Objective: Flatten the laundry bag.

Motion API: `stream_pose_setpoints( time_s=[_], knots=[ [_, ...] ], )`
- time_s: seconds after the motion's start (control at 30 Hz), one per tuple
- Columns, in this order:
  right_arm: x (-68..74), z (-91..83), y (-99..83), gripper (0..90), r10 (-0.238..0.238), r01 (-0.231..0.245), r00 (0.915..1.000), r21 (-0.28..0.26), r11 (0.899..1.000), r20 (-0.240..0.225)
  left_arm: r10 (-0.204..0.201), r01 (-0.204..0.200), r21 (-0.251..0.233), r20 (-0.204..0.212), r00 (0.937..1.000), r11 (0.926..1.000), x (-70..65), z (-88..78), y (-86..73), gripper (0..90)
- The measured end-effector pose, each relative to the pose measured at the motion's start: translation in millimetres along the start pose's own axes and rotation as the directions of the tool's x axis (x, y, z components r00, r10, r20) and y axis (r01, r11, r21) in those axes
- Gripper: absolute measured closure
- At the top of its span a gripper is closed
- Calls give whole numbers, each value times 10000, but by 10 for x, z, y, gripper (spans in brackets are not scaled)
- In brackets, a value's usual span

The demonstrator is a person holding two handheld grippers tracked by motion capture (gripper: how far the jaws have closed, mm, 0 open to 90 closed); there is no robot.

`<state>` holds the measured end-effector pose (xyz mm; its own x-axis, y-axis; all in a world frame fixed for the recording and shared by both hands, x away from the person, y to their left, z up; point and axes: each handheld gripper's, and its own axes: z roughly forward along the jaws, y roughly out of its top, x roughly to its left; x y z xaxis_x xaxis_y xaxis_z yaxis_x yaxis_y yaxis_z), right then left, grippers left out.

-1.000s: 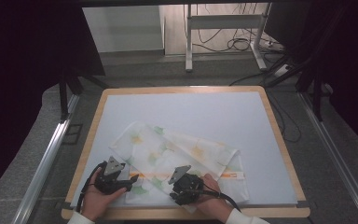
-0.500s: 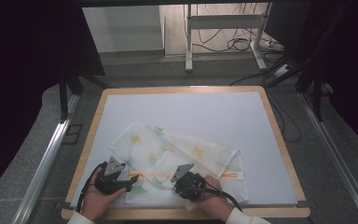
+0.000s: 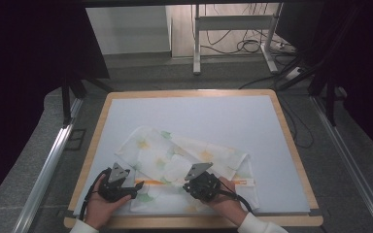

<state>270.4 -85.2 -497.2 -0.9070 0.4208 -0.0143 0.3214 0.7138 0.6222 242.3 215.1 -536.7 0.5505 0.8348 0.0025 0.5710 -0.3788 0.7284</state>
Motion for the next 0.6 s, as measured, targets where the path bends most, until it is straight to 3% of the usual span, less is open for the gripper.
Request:
stream_pose_setpoints(
  time_s=[0.33, 0.6],
  knots=[
    [-86, -116, 69, 868, 60, -48, 9996, -434, 9990, 278, 3, -3, 15, 3, 10000, 10000, -18, 16, -2, 298],
    [-319, -267, 137, 870, 432, -372, 9970, -923, 9950, 645, 26, -26, 69, 2, 10000, 10000, -13, 25, -6, 298]
  ],
)
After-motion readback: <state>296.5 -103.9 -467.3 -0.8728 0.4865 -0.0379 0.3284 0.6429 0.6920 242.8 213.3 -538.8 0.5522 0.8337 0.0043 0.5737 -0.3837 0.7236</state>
